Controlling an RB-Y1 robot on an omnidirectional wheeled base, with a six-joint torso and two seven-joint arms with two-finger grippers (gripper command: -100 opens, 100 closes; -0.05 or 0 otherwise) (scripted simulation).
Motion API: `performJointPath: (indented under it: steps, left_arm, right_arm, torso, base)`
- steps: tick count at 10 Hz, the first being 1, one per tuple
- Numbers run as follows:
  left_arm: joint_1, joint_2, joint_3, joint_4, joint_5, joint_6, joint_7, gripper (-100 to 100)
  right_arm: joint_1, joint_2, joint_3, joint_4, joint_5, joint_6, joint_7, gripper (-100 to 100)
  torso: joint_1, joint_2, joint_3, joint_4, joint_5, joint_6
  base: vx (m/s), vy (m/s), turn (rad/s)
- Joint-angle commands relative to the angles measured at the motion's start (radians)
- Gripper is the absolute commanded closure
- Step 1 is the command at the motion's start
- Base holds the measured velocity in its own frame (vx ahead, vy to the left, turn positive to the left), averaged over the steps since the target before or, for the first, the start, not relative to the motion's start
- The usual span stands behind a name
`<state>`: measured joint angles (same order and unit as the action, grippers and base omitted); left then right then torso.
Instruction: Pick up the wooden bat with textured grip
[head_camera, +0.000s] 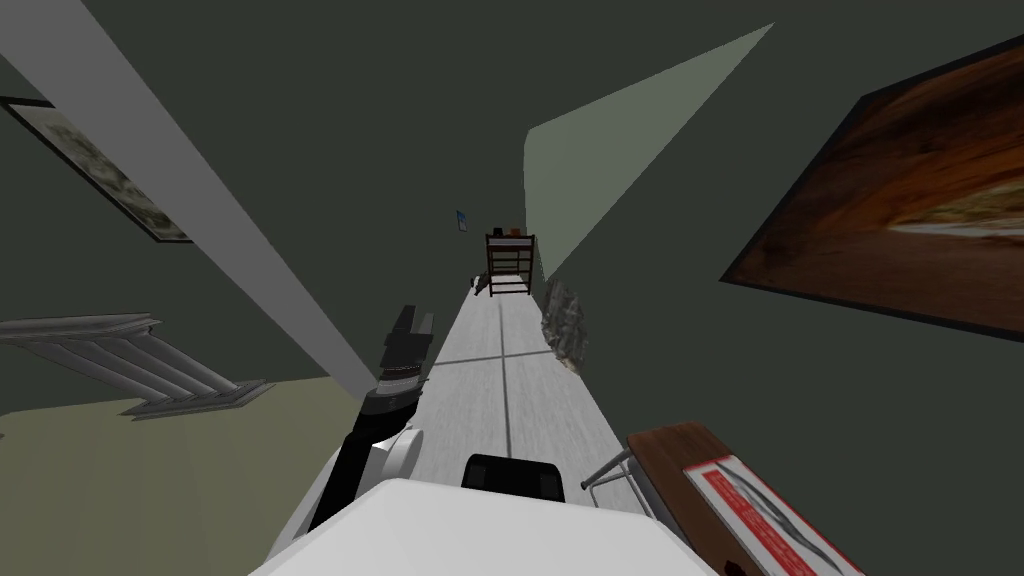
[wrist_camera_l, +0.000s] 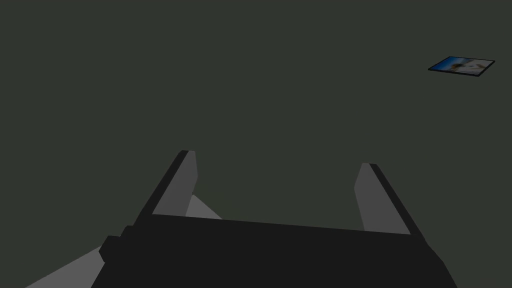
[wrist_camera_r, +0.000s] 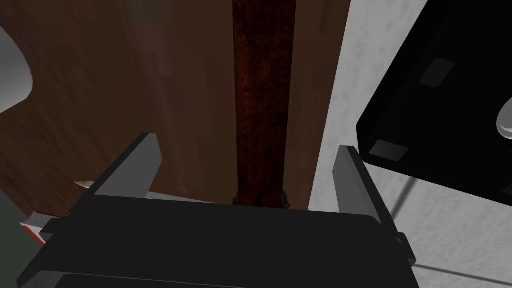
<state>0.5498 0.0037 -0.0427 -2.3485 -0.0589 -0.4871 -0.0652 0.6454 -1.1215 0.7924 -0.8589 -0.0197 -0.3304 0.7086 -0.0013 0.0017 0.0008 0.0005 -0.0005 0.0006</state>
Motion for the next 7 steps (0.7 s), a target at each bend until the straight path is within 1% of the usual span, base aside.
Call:
performJointPath:
  steps: [1,2,3,7]
  left_arm:
    - [0.0,0.0,0.0,0.0,0.0,0.0,0.0,0]
    - [0.0,0.0,0.0,0.0,0.0,0.0,0.0,0]
    - [0.0,0.0,0.0,0.0,0.0,0.0,0.0,0]
    - [0.0,0.0,0.0,0.0,0.0,0.0,0.0,0]
  right_arm:
    - [-0.009,0.036,-0.007,0.01,0.015,0.023,0.001,-100]
    - [-0.011,0.023,0.0,0.009,0.01,0.014,-0.002,-100]
    - [-0.012,0.025,0.0,0.011,0.011,0.017,-0.003,100]
    - [-0.012,0.027,0.001,0.008,0.012,0.014,-0.002,100]
  torso:
    - [0.0,0.0,0.0,0.0,0.0,0.0]
    - [-0.001,0.001,0.001,0.0,0.0,0.0]
    - [0.001,0.0,0.0,0.0,0.0,0.0]
    - [0.0,-0.001,0.0,0.0,0.001,0.0]
  base:
    - [-0.035,-0.067,0.063]
    - [-0.017,-0.031,0.015]
    - [-0.003,-0.005,-0.003]
    - [-0.001,0.002,-0.002]
